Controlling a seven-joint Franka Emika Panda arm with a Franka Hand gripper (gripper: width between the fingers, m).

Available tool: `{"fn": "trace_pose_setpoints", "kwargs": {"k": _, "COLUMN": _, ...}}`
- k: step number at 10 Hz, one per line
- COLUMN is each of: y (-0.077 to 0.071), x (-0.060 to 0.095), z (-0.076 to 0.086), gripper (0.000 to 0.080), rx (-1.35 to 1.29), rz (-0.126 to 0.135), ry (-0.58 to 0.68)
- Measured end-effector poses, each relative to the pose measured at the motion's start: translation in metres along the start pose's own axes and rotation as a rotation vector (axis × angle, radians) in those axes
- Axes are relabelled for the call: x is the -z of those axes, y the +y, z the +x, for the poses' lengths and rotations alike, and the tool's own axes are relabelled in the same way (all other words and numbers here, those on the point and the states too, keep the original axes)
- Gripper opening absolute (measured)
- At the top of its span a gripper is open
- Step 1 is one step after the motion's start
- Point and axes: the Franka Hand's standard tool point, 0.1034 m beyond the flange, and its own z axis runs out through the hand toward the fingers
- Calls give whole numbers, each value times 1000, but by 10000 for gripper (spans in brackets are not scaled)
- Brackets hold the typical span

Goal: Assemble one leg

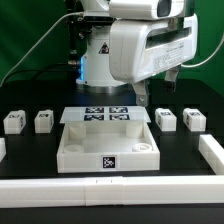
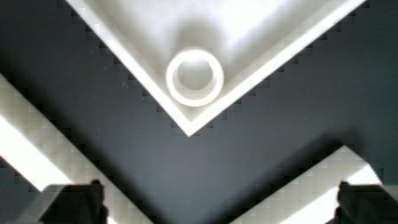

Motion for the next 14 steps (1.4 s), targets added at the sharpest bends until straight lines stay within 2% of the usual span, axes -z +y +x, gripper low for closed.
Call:
{"fn": "trace_pose_setpoints", "kwargs": {"k": 9, "y": -1, "x": -1, "z": 0, "gripper": 650, "rx": 0, "rz": 2, "ry": -1}}
{"fn": "trace_pose_setpoints", "kwargs": {"k": 10, "y": -4, "x": -3, "z": -4, "gripper": 650, "rx": 27, "rz": -2, "ry": 2}}
{"fn": "trace_pose_setpoints", "kwargs": {"k": 14, "y": -34, "x": -25, "z": -44, "gripper": 650, "rx": 178, "rz": 11, "ry": -8}}
